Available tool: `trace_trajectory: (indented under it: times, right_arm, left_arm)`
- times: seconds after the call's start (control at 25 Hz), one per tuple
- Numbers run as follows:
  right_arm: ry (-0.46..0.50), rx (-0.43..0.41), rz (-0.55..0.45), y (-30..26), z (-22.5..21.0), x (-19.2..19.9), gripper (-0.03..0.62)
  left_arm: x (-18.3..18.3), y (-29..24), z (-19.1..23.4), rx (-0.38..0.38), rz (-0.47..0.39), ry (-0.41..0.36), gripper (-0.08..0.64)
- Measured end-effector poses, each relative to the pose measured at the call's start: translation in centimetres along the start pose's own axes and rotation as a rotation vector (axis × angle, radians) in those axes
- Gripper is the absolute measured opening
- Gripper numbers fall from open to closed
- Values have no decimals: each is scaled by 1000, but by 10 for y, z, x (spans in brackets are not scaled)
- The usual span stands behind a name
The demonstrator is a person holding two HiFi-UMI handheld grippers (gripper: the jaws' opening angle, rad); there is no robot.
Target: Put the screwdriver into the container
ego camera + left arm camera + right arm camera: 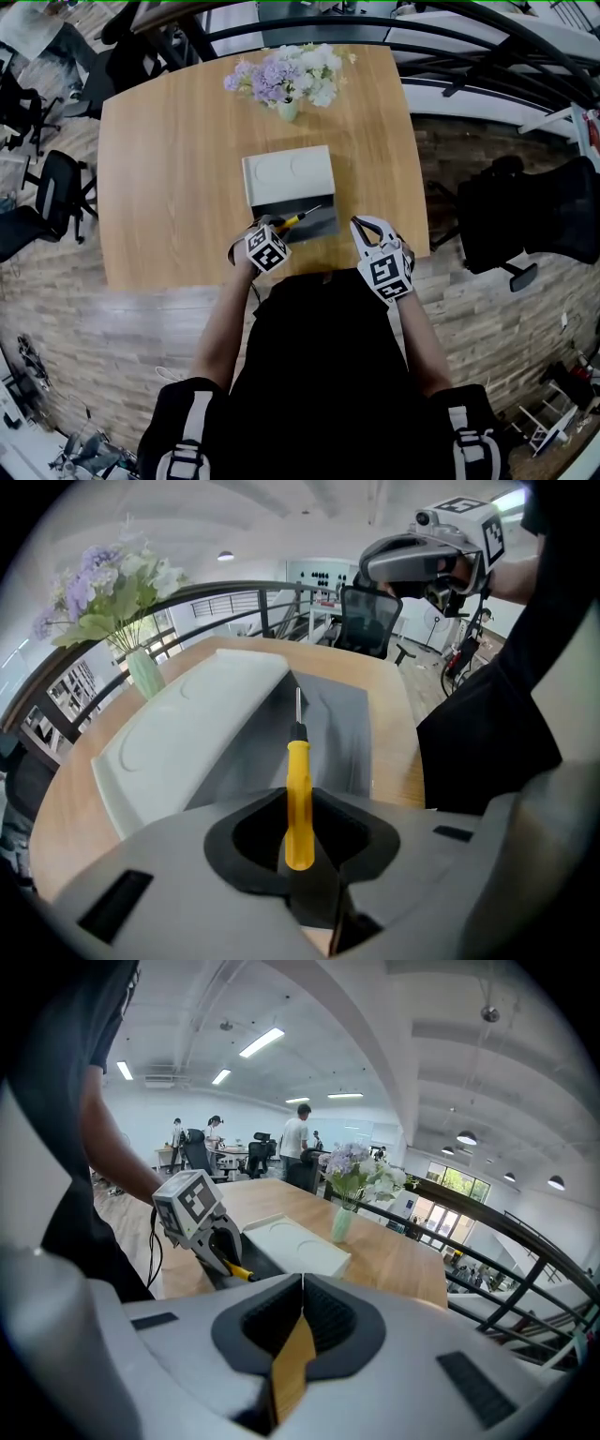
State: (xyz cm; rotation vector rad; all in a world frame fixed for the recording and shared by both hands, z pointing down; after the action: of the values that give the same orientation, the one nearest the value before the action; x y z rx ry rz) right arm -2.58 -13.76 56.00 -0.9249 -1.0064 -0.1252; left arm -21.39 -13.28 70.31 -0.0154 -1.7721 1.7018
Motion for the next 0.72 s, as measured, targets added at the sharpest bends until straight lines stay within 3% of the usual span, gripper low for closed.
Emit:
trace_trajectory:
  times: [0.44,0.72]
  right_arm:
    - [-7,6,6,7,0,6,26]
    - [-2,0,3,8,5,5,26]
  left_arm:
    - [3,-16,0,-2,134,14,94]
    - [-7,-20,0,-45,188,-19,94]
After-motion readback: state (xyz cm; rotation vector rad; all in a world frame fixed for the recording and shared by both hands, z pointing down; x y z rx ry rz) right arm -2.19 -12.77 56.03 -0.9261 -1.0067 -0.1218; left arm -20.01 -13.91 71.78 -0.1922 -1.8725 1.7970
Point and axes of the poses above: the fingertips, and each gripper's own axes: y backward along the fingers, z to its left, x out of its underside, the point moved 5 cm from there along y, backward along the fingers, and after that the axes turned 4 degrees about x, right-handed, at the moved point
